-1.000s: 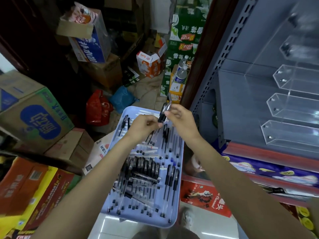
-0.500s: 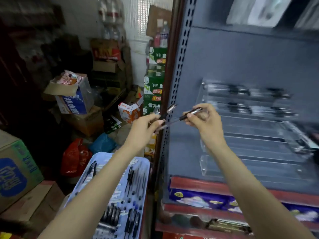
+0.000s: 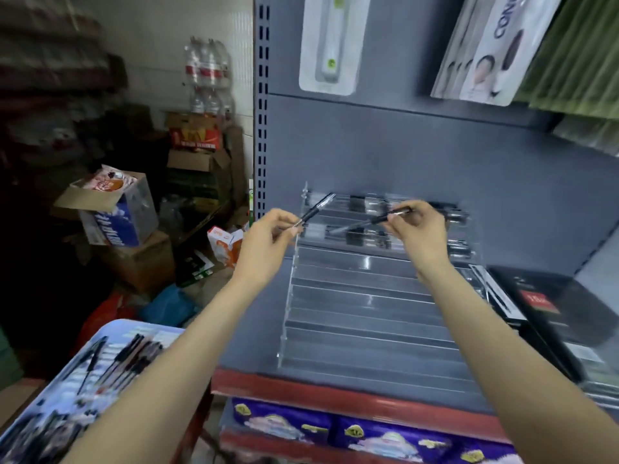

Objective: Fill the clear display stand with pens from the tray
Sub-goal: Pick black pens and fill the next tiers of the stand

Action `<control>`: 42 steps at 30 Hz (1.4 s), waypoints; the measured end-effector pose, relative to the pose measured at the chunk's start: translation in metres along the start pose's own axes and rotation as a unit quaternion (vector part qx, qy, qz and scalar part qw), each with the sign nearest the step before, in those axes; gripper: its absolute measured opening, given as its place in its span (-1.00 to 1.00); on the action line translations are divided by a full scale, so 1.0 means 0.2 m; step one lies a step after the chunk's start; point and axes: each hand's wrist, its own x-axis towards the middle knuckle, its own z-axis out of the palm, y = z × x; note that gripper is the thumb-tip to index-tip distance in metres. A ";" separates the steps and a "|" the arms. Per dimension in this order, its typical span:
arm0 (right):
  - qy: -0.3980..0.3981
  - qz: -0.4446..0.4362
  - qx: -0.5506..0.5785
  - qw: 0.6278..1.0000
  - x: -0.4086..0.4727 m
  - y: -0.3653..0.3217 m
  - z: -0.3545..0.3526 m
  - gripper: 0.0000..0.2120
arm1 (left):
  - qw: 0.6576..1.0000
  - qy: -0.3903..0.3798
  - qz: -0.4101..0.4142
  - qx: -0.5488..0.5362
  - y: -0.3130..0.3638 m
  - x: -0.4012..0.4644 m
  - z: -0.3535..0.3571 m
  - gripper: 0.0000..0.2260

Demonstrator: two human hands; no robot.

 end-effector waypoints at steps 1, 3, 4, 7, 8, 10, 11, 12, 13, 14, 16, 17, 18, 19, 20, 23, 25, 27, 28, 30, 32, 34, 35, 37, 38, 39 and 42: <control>-0.017 -0.008 -0.037 0.999 0.02 0.02 0.00 -0.80 | 1.000 0.005 0.000 0.007 0.00 0.00 0.01 -0.95; -0.063 -0.041 -0.135 0.988 0.06 0.04 0.00 -0.89 | 1.000 0.013 0.000 0.019 0.02 -0.01 0.01 -0.93; -0.083 -0.059 -0.183 0.978 0.07 0.04 -0.01 -0.92 | 1.000 0.014 0.001 0.025 0.02 0.00 0.00 -0.92; -0.117 -0.081 -0.250 0.958 0.09 0.02 -0.01 -0.91 | 0.998 0.021 0.009 0.056 0.04 0.00 -0.02 -0.90; -0.121 -0.078 -0.263 0.954 0.10 0.02 0.00 -0.91 | 0.998 0.023 0.010 0.063 0.04 0.01 -0.02 -0.90; -0.132 -0.068 -0.291 0.945 0.11 0.03 0.01 -0.89 | 0.997 0.023 0.008 0.071 0.06 0.01 -0.02 -0.90; -0.139 -0.061 -0.305 0.940 0.12 0.03 0.02 -0.89 | 0.997 0.023 0.005 0.073 0.06 0.01 -0.02 -0.90; -0.144 -0.050 -0.315 0.937 0.14 0.02 0.03 -0.88 | 0.997 0.021 0.002 0.077 0.07 0.01 -0.02 -0.89; -0.150 -0.039 -0.322 0.934 0.15 0.01 0.03 -0.88 | 0.997 0.018 0.000 0.079 0.07 0.01 -0.02 -0.89; -0.158 -0.024 -0.328 0.931 0.16 0.01 0.03 -0.88 | 0.997 0.014 -0.001 0.080 0.07 0.01 -0.02 -0.89; -0.177 -0.009 -0.343 0.923 0.18 0.00 0.03 -0.87 | 0.996 0.004 -0.006 0.087 0.08 0.01 -0.01 -0.90; -0.187 -0.010 -0.350 0.918 0.18 0.00 0.03 -0.87 | 0.996 -0.002 -0.007 0.093 0.08 0.01 -0.01 -0.91; -0.195 -0.017 -0.354 0.915 0.17 0.00 0.03 -0.86 | 0.995 -0.011 -0.006 0.099 0.08 0.02 -0.01 -0.92; -0.194 -0.029 -0.350 0.916 0.17 -0.01 0.03 -0.86 | 0.994 -0.020 -0.003 0.106 0.09 0.03 0.00 -0.91; -0.186 -0.041 -0.333 0.923 0.15 -0.01 0.02 -0.85 | 0.993 -0.028 0.000 0.111 0.09 0.03 0.01 -0.90; -0.168 -0.034 -0.159 0.972 0.10 -0.04 -0.01 -0.83 | 0.992 -0.046 0.012 0.119 0.11 0.05 0.03 -0.89; -0.201 0.000 -0.052 0.978 0.06 -0.07 -0.02 -0.82 | 0.991 -0.053 0.025 0.122 0.13 0.06 0.05 -0.88; -0.223 -0.002 -0.031 0.974 0.04 -0.07 -0.01 -0.85 | 0.990 -0.065 0.039 0.116 0.15 0.07 0.08 -0.87; -0.216 -0.009 -0.025 0.976 0.04 -0.06 -0.01 -0.86 | 0.990 -0.069 0.044 0.113 0.16 0.07 0.09 -0.87; -0.185 -0.015 -0.008 0.983 0.05 -0.04 -0.02 -0.87 | 0.992 -0.058 0.045 0.106 0.17 0.08 0.10 -0.84; -0.147 -0.012 -0.003 0.989 0.08 -0.01 -0.05 -0.87 | 0.993 -0.016 0.025 0.110 0.14 0.08 0.09 -0.73; -0.122 0.001 -0.016 0.992 0.10 0.03 -0.10 -0.88 | 0.990 0.007 -0.024 0.142 0.10 0.09 0.06 -0.58; -0.116 0.007 -0.029 0.993 0.10 0.05 -0.11 -0.87 | 0.987 -0.006 -0.060 0.152 0.07 0.10 0.05 -0.53; -0.111 0.008 -0.056 0.992 0.11 0.06 -0.11 -0.85 | 0.983 -0.056 -0.116 0.132 0.03 0.10 0.03 -0.53; -0.111 0.005 -0.070 0.991 0.12 0.07 -0.11 -0.85 | 0.983 -0.076 -0.125 0.110 0.02 0.10 0.03 -0.59; -0.114 0.001 -0.086 0.990 0.12 0.07 -0.10 -0.85 | 0.984 -0.084 -0.125 0.091 0.02 0.09 0.03 -0.64; -0.132 -0.016 -0.148 0.980 0.12 0.06 -0.08 -0.89 | 0.988 -0.075 -0.115 0.076 0.01 0.08 0.03 -0.70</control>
